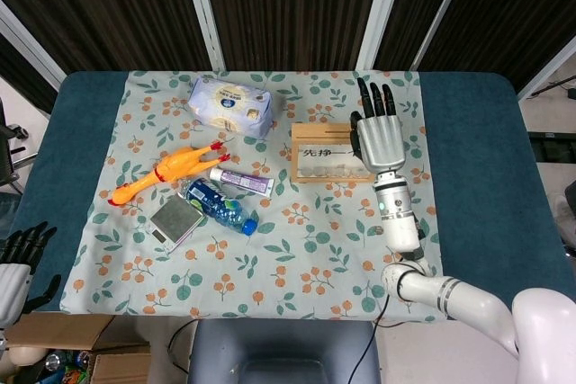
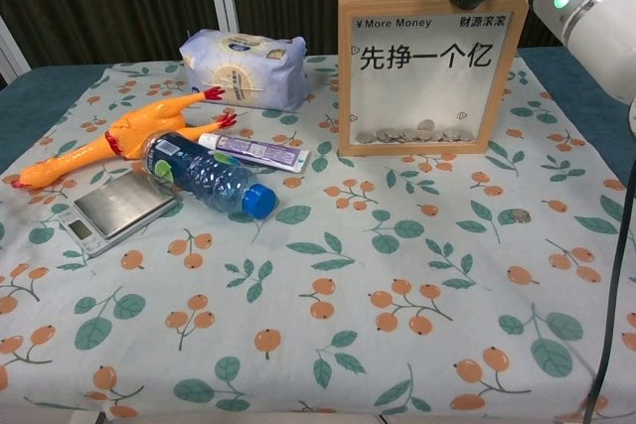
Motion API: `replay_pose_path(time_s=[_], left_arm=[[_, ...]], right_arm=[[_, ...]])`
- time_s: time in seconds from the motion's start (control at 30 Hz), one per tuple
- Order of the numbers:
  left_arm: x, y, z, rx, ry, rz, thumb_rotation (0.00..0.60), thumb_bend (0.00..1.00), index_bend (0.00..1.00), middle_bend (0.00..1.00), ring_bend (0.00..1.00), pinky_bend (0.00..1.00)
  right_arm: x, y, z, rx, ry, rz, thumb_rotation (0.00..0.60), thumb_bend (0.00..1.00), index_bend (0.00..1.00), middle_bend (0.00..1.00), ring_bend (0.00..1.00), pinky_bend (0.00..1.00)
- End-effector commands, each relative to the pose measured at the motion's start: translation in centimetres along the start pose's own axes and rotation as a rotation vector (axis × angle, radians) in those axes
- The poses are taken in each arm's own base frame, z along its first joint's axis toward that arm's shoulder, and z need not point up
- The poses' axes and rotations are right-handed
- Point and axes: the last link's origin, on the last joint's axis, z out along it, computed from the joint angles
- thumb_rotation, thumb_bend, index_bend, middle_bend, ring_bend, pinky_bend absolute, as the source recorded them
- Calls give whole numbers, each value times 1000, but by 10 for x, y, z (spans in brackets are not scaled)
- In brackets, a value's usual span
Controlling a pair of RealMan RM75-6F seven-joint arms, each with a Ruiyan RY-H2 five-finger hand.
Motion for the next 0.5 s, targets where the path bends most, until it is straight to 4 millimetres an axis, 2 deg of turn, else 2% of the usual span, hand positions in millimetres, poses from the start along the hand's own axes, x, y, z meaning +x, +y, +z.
replay_pose_path(time_s=[0.03,0.17,0.23,0.3,0.43,0.5], left_arm=[[1,1,0,-2,3,0,600,413,0,0,0,0],[1,1,0,-1,4,-1,600,414,0,0,0,0],[1,1,0,-1,6,-1,600,413,0,0,0,0],[1,1,0,-1,6,-1,600,413,0,0,0,0],[1,1,-1,0,7,-2,600,414,0,0,0,0],[1,1,-1,1,8,-3,600,414,0,0,0,0]], right_arm=[[-1,1,-1,0,-9,3,600,624,624,100,0,0],[1,2,-4,3,-8,11,600,624,403,101,0,0],[4,3,-6,7,-4,29,600,624,134,90,0,0],[11,4,-9,16,25,56,600,624,15,81,0,0],[31,7,-25,58,107,119,600,624,0,80,0,0],[43,10,-42,94,155,150,600,624,0,81,0,0]])
